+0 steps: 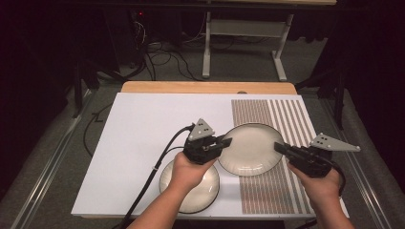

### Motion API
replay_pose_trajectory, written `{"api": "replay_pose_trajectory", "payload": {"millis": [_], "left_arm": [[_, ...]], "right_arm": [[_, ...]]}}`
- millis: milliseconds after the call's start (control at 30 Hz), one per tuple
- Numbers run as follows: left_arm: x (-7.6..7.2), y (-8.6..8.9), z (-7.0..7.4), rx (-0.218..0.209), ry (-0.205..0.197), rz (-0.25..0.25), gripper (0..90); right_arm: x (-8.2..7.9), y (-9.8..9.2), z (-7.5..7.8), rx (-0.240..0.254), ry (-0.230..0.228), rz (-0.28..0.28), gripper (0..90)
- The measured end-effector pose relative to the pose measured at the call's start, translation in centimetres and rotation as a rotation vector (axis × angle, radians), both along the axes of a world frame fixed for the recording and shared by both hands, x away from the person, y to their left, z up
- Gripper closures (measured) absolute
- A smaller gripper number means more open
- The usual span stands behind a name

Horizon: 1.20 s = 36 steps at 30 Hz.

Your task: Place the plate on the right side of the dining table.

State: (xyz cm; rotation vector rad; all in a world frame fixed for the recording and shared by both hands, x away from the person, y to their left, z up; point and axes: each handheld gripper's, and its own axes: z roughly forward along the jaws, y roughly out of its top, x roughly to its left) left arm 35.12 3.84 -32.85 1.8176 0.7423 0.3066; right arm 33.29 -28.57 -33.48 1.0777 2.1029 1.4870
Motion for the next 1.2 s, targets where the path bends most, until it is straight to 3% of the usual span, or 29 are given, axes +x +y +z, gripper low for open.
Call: {"api": "replay_pose_trajectory", "payload": {"millis": [400, 667, 1067, 1200], "left_arm": [[2.0, -4.8, -0.4, 0.022, 0.029, -0.035, 78.9], [3.1, -7.1, -0.9, 0.043, 0.049, -0.033, 77.6], [5.6, -10.1, -3.6, 0.077, 0.109, -0.044, 75.2], [6.2, -10.8, -4.6, 0.094, 0.151, -0.033, 74.7]], "right_arm": [[-0.2, -4.2, -0.6, 0.005, 0.013, -0.082, 87.0], [-0.2, -6.2, -1.6, 0.012, 0.024, -0.137, 87.1], [0.5, -8.1, -3.3, -0.01, 0.071, -0.203, 87.3], [1.1, -8.6, -4.2, -0.016, 0.095, -0.216, 87.3]]}}
